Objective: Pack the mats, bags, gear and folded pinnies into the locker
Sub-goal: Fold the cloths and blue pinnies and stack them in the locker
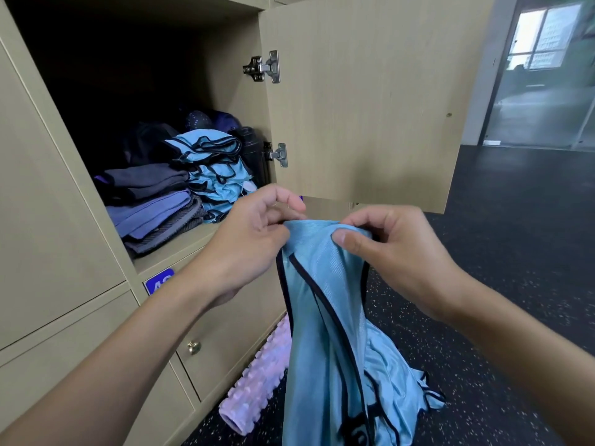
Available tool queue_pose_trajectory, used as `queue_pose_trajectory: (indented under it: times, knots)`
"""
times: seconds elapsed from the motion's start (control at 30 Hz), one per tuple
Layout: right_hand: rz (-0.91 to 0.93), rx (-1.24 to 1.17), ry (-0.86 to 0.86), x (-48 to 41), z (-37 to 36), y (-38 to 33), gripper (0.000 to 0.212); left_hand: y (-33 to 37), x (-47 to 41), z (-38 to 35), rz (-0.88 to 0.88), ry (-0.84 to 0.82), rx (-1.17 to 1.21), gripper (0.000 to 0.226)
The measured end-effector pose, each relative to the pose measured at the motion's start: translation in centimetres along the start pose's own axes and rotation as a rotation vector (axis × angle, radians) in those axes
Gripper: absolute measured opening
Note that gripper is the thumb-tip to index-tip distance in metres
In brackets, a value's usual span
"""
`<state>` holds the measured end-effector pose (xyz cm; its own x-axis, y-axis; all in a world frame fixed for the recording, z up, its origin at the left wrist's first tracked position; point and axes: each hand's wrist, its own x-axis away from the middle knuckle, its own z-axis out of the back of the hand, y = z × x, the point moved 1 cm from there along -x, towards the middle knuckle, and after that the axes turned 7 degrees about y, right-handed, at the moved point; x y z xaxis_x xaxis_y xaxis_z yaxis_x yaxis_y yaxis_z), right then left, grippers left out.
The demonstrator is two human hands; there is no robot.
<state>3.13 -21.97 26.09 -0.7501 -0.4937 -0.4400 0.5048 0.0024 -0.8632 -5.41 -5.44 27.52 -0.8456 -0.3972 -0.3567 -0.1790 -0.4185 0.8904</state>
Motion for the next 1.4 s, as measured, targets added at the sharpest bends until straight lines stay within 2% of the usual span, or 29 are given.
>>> queue_pose_trajectory:
  times: [0.17, 0.27, 0.4, 0.53, 0.57, 0.73, 0.87, 1.03, 1.13, 1.17, 1.2, 1.27, 1.37, 1.4]
  knots:
    - [0.005, -0.056, 0.045, -0.4, 0.5, -1.0, 0.013, 0.6, -0.2, 0.4, -0.115, 0.085, -0.15, 0.041]
    - [0.019, -0.071, 0.106, -1.0, 0.8, -2.0, 0.015, 1.6, 0.0, 0.2, -0.112, 0.04, -0.049, 0.02]
    - [0.1, -0.077, 0.169, -1.9, 1.3, -3.9, 0.013, 3.1, 0.1, -0.4, -0.157, 0.037, -0.011, 0.037]
    - [0.159, -0.033, 0.17, -2.4, 1.7, -4.8, 0.012, 3.9, -0.6, -0.4, -0.202, 0.15, 0.01, 0.007]
    - [0.159, -0.026, 0.16, -2.6, 1.9, -4.9, 0.013, 4.0, -0.8, -0.2, -0.209, 0.17, 0.03, 0.006]
    - [0.16, 0.004, 0.07, -3.1, 3.0, -5.3, 0.016, 5.0, -1.4, 1.3, -0.25, 0.188, 0.119, 0.02]
    - [0.228, -0.031, 0.088, -3.2, 3.0, -5.6, 0.02, 5.1, -1.6, 1.8, -0.266, 0.189, 0.181, 0.018]
    - [0.198, -0.154, 0.13, -3.2, 2.4, -4.4, 0.019, 5.1, -1.4, 1.5, -0.244, 0.195, 0.274, 0.021]
    - [0.047, -0.194, -0.031, -2.8, 2.0, -3.3, 0.053, 5.0, -1.4, 1.6, -0.238, 0.215, 0.305, 0.027]
    - [0.031, -0.163, -0.076, -2.7, 1.8, -3.0, 0.049, 4.9, -1.4, 1.6, -0.231, 0.23, 0.315, 0.028]
    - [0.035, -0.137, -0.097, -2.6, 1.5, -2.8, 0.037, 4.8, -1.5, 1.6, -0.22, 0.25, 0.329, 0.028]
    - [0.044, -0.149, -0.064, -2.6, 1.2, -2.6, 0.02, 4.3, -1.2, 1.4, -0.163, 0.26, 0.385, 0.03]
    - [0.044, -0.209, -0.002, -2.7, 1.1, -2.8, 0.018, 2.6, -0.5, 0.6, 0.038, 0.102, 0.399, 0.063]
    - [0.042, -0.22, 0.01, -2.7, 1.2, -2.9, 0.017, 2.0, -0.3, 0.3, 0.091, 0.035, 0.37, 0.067]
